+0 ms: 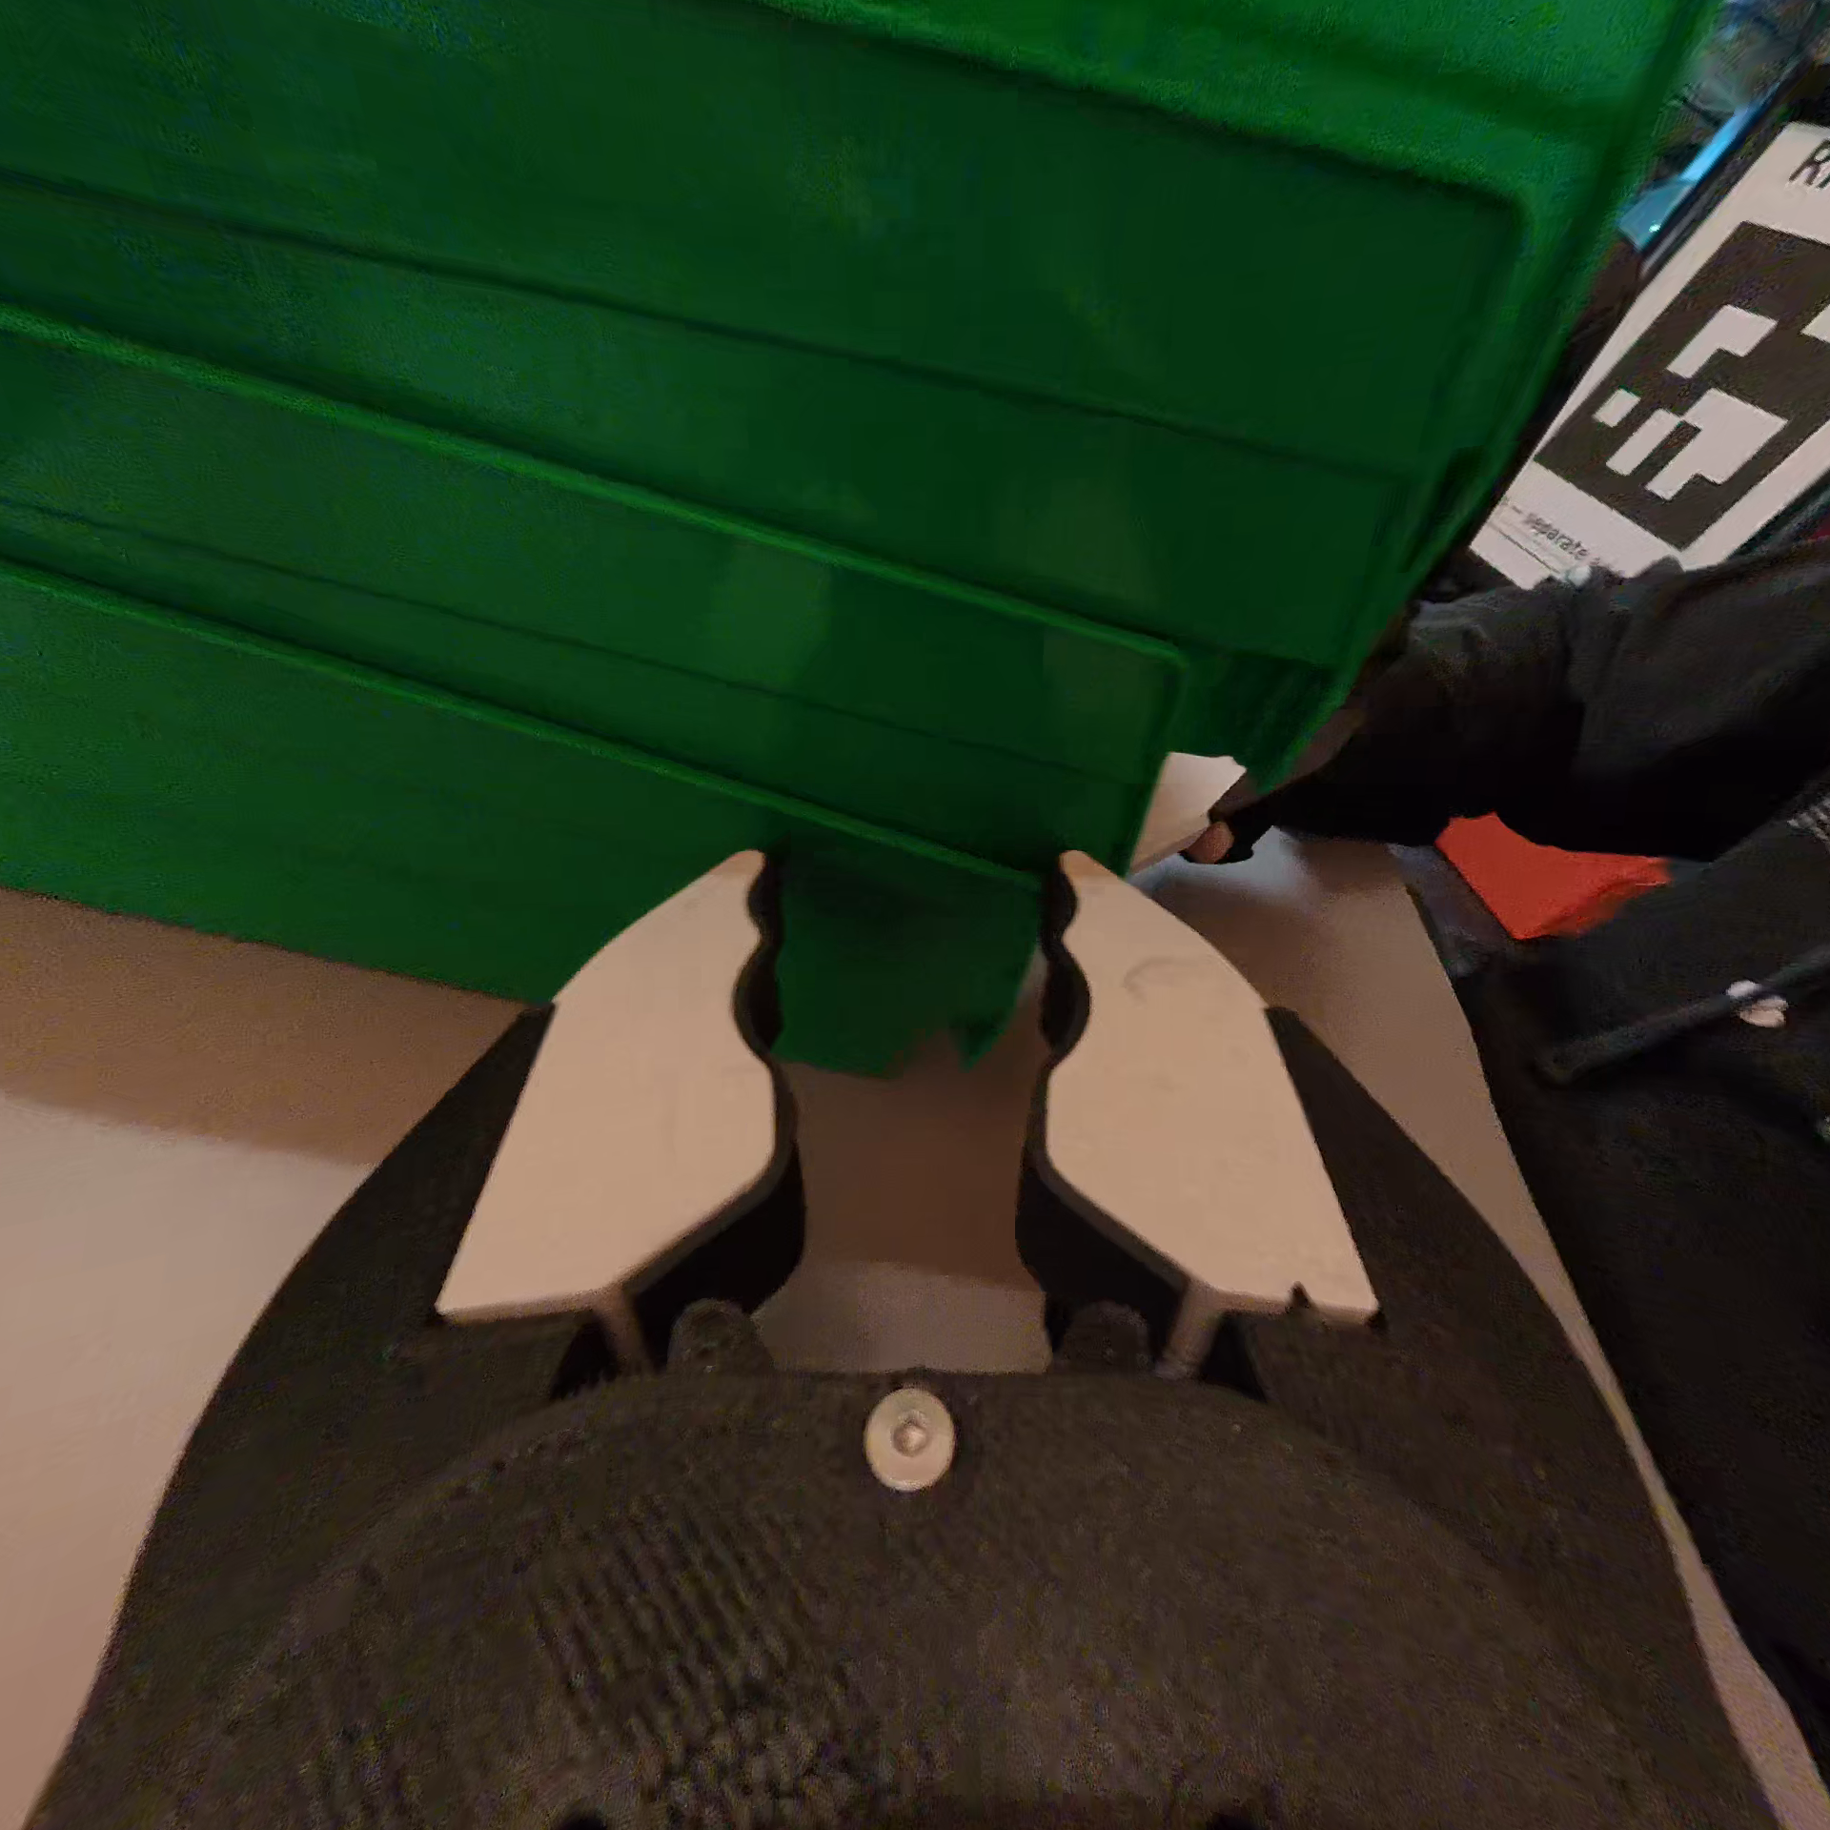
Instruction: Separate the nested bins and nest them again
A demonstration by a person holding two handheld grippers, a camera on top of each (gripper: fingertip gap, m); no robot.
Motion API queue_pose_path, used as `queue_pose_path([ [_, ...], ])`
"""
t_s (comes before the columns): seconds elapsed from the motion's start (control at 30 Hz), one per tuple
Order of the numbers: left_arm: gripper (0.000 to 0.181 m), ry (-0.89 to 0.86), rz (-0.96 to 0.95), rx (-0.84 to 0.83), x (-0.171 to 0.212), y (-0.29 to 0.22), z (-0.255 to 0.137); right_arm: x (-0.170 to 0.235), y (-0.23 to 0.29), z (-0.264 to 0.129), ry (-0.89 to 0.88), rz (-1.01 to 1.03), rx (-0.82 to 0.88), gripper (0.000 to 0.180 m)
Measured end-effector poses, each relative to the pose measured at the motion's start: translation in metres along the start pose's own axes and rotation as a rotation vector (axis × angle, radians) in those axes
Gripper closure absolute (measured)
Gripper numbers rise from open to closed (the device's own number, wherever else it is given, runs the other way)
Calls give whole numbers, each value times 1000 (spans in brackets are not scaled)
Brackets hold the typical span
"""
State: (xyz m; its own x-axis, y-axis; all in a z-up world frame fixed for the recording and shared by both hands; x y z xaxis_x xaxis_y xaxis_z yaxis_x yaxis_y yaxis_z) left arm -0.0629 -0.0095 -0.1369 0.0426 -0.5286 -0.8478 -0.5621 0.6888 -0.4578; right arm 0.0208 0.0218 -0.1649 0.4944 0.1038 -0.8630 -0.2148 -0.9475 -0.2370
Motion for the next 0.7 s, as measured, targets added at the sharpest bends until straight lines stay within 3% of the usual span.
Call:
queue_pose_path([
  [0.2,146,-96,122,-227,-17,4,13,9,-33,4,-41,-27,38,108],
  [0.27,124,-134,114,-195,-14,-4,11,11,-38,6,-84,-65,5,111],
  [0.33,118,-118,77,-160,-6,-9,15,12,-41,9,-107,-74,-57,107],
  [0.5,108,-58,164,-264,4,2,38,15,-43,23,-60,-14,-230,87],
  [0.6,124,-61,228,-441,-2,16,37,12,-48,31,-21,-57,-221,88],
  [0.7,127,-44,328,-593,-1,26,33,7,-49,41,-36,-78,-235,89],
])
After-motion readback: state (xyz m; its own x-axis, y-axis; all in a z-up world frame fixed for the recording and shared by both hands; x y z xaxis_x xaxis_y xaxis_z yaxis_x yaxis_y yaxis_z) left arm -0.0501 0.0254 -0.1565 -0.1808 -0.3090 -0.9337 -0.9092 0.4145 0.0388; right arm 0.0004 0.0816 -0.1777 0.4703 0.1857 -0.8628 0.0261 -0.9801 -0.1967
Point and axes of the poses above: each gripper's, where its closed fingertips meet, z out along the fingers, x out of its underside, y = z × x across the jaws, the point moved 2 cm from there along -z, back along the fingers, and after that the axes turned 7 degrees about -z, right-handed, at the moved point
